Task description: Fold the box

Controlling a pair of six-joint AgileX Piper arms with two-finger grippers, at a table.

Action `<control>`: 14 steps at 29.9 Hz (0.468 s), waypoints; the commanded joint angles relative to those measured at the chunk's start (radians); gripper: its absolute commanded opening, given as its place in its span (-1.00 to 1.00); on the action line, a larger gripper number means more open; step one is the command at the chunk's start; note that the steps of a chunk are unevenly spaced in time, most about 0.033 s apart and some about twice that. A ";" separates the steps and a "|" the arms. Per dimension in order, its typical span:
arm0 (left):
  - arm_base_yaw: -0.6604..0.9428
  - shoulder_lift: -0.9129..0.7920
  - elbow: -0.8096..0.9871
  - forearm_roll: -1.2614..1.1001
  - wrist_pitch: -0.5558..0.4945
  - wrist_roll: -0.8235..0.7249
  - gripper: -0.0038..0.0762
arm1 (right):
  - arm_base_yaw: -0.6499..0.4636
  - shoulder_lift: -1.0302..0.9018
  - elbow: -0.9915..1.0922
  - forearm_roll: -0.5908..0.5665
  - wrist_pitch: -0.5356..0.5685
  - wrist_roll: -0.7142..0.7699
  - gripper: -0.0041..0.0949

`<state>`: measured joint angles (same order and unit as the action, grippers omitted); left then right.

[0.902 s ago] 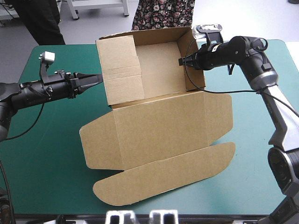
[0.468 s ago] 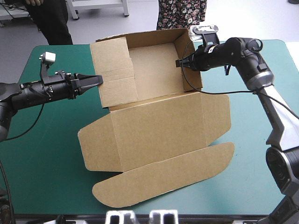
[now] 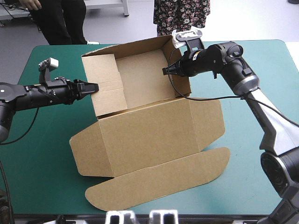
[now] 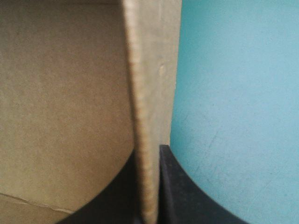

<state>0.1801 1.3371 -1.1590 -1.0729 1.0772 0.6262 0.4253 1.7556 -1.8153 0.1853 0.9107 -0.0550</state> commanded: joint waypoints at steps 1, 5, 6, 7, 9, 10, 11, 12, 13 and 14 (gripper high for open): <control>-0.067 -0.031 -0.032 0.050 -0.106 -0.074 -0.13 | 0.039 -0.051 -0.030 0.037 -0.036 0.041 -0.93; -0.182 -0.031 -0.032 0.236 -0.247 -0.180 -0.35 | 0.062 -0.051 -0.030 0.037 -0.018 0.064 -0.93; -0.211 -0.031 -0.032 0.291 -0.272 -0.206 -0.45 | 0.067 -0.051 -0.030 0.037 -0.010 0.073 -0.93; -0.233 -0.031 -0.032 0.329 -0.291 -0.228 -0.55 | 0.068 -0.051 -0.030 0.037 -0.003 0.075 -0.93; -0.278 -0.031 -0.032 0.388 -0.325 -0.272 -0.83 | 0.068 -0.051 -0.030 0.041 0.021 0.090 -0.93; -0.292 -0.031 -0.032 0.395 -0.332 -0.274 -0.94 | 0.068 -0.051 -0.030 0.041 0.033 0.097 -0.93; -0.310 -0.031 -0.032 0.395 -0.349 -0.284 -0.93 | 0.068 -0.051 -0.030 0.041 0.051 0.103 -0.93; -0.320 -0.031 -0.032 0.396 -0.358 -0.312 -0.93 | 0.068 -0.051 -0.030 0.041 0.067 0.110 -0.93; -0.328 -0.031 -0.034 0.396 -0.367 -0.319 -0.93 | 0.068 -0.051 -0.030 0.041 0.077 0.115 -0.93; -0.336 -0.031 -0.045 0.398 -0.367 -0.319 -0.93 | 0.068 -0.051 -0.030 0.039 0.099 0.126 -0.93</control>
<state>-0.1135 1.3363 -1.1580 -0.5697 0.7678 0.3166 0.4676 1.7556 -1.8131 0.0795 1.0053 0.0674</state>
